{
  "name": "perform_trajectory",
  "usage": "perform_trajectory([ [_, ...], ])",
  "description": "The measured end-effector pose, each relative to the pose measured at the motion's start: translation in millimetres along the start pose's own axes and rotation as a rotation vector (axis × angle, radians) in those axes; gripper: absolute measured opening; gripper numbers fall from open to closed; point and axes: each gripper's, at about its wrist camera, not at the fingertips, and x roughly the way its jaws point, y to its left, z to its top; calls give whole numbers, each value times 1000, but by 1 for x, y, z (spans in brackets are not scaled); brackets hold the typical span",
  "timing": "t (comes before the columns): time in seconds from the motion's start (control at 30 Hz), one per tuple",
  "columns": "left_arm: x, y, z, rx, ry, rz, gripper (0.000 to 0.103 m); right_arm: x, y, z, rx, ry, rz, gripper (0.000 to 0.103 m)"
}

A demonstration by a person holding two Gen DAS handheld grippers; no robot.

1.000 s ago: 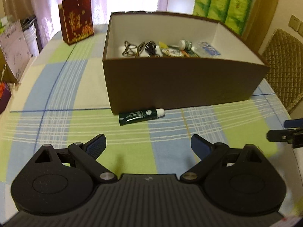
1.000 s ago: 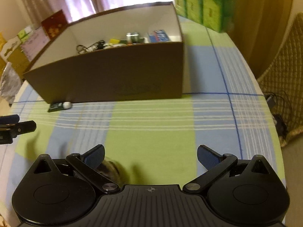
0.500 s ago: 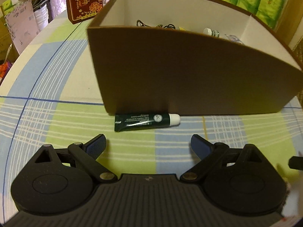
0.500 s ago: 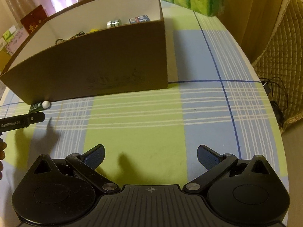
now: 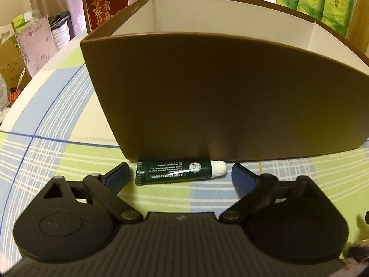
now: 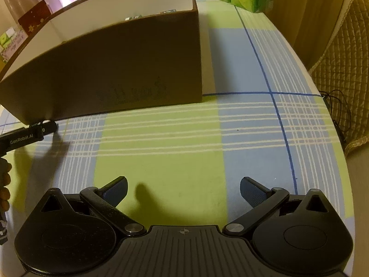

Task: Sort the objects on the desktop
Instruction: 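Grasp the green ointment tube with the left gripper while the right grasps the brown scrunchie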

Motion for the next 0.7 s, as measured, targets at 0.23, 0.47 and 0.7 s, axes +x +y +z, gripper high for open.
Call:
perform_trajectory([
  [0.23,-8,11,-8,29,-10,-23,81,0,3,-3,-13,-2,0,101],
  [0.47,-35,19,-34,84,4,-69,81,-6,4,-9,-21,-10,4,101],
  [0.7,-70,23,-68,131,35,-108,81,-23,3,-20,-20,-40,45,101],
])
